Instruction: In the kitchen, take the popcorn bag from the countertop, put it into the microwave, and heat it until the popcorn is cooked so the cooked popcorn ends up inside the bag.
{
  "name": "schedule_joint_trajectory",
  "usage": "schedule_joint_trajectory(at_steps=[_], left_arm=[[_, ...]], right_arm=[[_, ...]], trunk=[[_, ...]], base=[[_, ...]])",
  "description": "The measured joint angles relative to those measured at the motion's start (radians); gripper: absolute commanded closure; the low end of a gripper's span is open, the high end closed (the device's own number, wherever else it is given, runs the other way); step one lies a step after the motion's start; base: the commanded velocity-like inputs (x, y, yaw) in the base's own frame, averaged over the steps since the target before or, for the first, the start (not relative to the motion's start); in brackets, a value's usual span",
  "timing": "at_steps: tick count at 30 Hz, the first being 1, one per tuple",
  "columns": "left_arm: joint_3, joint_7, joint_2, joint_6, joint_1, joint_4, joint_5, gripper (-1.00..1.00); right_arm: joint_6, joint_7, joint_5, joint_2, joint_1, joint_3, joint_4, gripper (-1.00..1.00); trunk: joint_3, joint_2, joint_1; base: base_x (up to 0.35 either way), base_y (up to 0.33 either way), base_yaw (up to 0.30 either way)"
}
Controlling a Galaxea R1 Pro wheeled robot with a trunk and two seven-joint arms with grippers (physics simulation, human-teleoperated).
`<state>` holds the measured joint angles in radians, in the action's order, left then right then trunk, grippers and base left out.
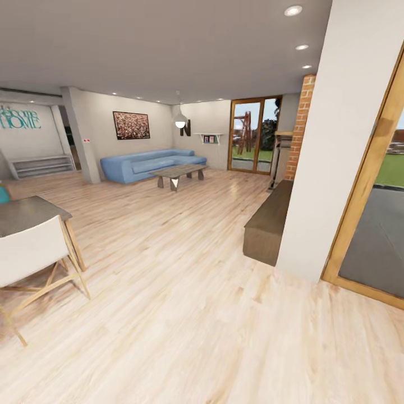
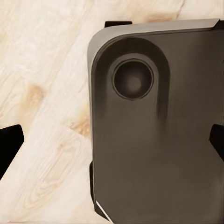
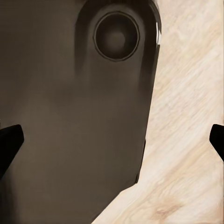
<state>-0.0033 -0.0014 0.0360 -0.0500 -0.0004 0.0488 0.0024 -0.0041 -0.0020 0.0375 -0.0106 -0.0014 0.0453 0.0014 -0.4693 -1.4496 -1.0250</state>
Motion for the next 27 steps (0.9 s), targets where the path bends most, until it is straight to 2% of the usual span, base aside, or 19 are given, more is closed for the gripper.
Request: schedule_joint_trajectory(at_steps=[6,27], left_arm=[[0.001,0.000,-0.002,0.000,0.000,0.000,0.000,-1.00],[0.000,0.000,-0.001,0.000,0.000,0.000,0.000,-1.00]], right_arm=[[-0.055,-0.002,-0.011,0.000,0.000,-0.001,0.000,-1.00],[-0.059,-0.002,-0.008,0.000,0.000,0.000,0.000,-1.00]], trunk=[[0.000,0.000,0.000],[0.003,0.000,0.000]], base=[[0.000,0.000,0.277],[0.000,0.000,0.277]])
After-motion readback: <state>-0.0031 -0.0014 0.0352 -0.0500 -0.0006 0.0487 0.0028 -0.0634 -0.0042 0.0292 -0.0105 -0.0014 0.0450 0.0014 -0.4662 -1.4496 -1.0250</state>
